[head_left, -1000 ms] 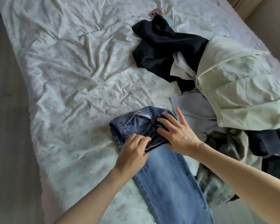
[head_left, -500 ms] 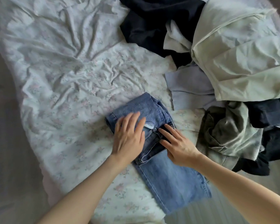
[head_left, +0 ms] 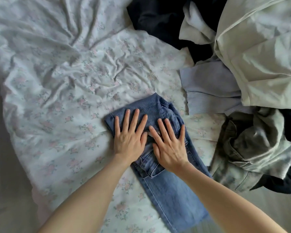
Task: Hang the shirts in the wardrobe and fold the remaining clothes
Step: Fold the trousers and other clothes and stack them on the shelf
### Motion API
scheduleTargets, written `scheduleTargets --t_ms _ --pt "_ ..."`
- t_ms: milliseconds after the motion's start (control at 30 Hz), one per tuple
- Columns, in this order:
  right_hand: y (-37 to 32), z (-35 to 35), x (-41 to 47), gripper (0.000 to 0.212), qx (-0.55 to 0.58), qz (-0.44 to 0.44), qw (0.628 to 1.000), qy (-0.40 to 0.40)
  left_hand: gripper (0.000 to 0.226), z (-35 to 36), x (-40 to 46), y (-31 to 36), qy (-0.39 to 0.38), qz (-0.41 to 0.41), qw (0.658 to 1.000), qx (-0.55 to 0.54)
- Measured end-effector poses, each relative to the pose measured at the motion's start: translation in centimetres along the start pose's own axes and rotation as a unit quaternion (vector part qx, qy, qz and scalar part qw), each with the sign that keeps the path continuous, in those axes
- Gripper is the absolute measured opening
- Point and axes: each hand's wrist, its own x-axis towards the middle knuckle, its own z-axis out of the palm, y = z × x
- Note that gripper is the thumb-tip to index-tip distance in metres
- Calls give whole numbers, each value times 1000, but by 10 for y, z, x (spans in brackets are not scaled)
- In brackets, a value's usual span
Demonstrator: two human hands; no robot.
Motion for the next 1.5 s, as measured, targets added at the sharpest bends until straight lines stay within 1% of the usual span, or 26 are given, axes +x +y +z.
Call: scheduleTargets --t_ms 133,233,300,333,367,433,500,567,633,733,767,867,900,967,1067,1100,1200,1267,1333,1400,1433,1500 --pt "-5 16 3 54 -4 18 1000 5 55 9 4 -1 -1 -2 1000 12" --pt "-3 10 4 52 22 20 1000 9 57 3 5 -2 -13 3 1000 9" --pt "0 -1 7 48 61 13 997 41 56 -8 4 -8 -12 23 1000 -15" --pt "4 -9 10 45 78 8 995 63 54 -13 5 -13 2 29 999 -28" --pt "7 -18 16 43 83 1 993 86 52 -17 7 -20 16 17 999 -42" --pt "14 -33 32 44 68 -28 992 100 53 -23 14 -34 16 -50 996 -78" --pt "16 -47 52 52 62 -61 995 47 62 -27 21 -43 5 -109 989 -100" --pt "20 -58 77 55 92 -82 992 -37 69 -34 27 -46 -1 -112 989 -95" --pt "24 -68 107 62 104 -93 984 -110 65 -38 32 -52 -7 -103 991 -87" --pt "28 -80 139 82 36 -114 967 -226 69 -38 39 -60 -68 -103 983 -137" --pt "28 -83 145 86 16 -118 960 -252 70 -39 43 -62 -92 -104 978 -157" --pt "24 -93 150 87 -7 -125 953 -277 74 -47 48 -65 -134 -102 968 -184" --pt "22 -98 149 83 -11 -125 952 -280 74 -53 46 -65 -144 -105 965 -193" --pt "19 -106 144 68 -27 -125 951 -283 63 -59 39 -61 -171 -106 949 -241" --pt "14 -125 138 40 -41 -135 955 -261 28 -78 34 -63 -172 -91 937 -291" --pt "12 -132 138 34 -36 -136 958 -249 23 -87 36 -67 -168 -95 930 -312" --pt "8 -170 151 27 -34 -137 969 -204 20 -126 47 -79 -159 -100 912 -365" --pt "6 -189 159 27 -38 -139 972 -185 19 -148 54 -86 -147 -90 915 -364" --pt "2 -208 171 30 -45 -135 979 -145 19 -174 64 -98 -114 -90 925 -351" --pt "-2 -228 186 34 -44 -125 988 -80 18 -200 78 -111 -56 -102 938 -326" --pt "-4 -238 195 36 -43 -119 991 -39 16 -214 85 -118 -14 -111 946 -304" --pt "-9 -252 210 35 -35 -103 993 49 14 -237 97 -128 99 -119 959 -237"
